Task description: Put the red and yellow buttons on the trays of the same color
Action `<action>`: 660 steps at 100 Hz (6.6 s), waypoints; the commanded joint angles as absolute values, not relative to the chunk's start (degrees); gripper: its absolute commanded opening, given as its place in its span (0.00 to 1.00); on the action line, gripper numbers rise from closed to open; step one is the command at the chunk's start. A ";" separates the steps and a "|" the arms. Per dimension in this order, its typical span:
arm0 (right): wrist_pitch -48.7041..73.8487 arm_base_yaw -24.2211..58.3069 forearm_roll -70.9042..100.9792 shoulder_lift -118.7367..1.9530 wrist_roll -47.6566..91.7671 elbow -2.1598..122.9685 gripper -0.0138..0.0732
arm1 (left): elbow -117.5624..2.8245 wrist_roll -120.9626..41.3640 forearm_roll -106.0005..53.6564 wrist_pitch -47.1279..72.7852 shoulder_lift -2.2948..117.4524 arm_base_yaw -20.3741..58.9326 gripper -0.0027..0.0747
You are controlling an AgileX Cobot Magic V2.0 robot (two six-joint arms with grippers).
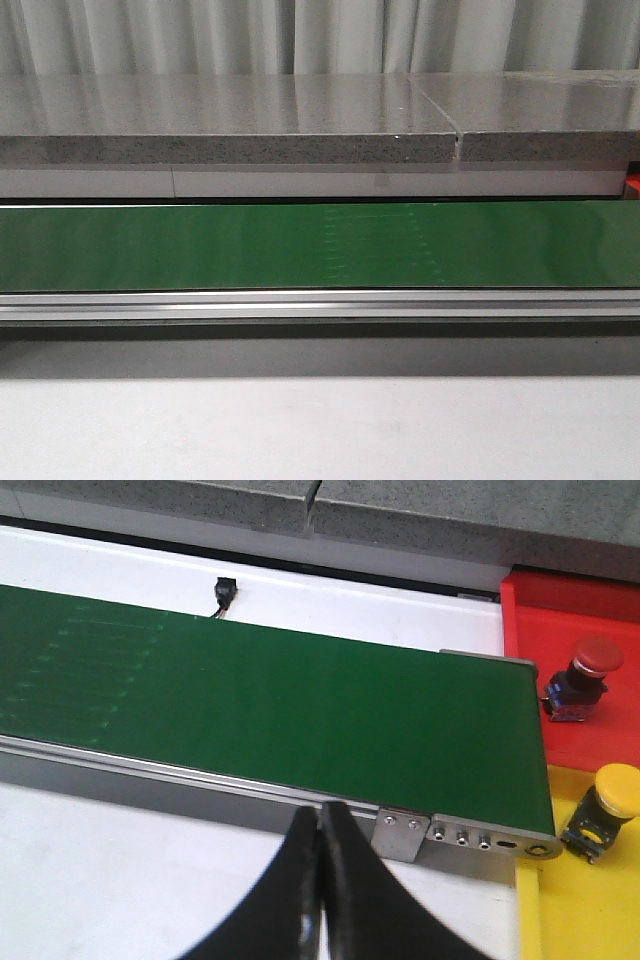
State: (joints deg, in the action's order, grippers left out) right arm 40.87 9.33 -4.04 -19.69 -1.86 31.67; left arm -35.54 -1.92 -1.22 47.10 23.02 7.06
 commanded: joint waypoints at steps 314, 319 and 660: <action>36.92 9.34 -3.95 -19.99 -1.19 32.99 0.08 | -74.12 -1.02 -2.63 48.86 98.50 -31.34 0.33; 36.92 9.34 -3.95 -19.99 -1.19 32.99 0.08 | -74.12 -1.02 -2.63 50.08 96.70 -31.24 0.33; 36.86 9.34 -3.95 -19.99 -1.19 32.99 0.08 | -82.65 -0.63 -5.11 47.87 107.84 -25.85 0.66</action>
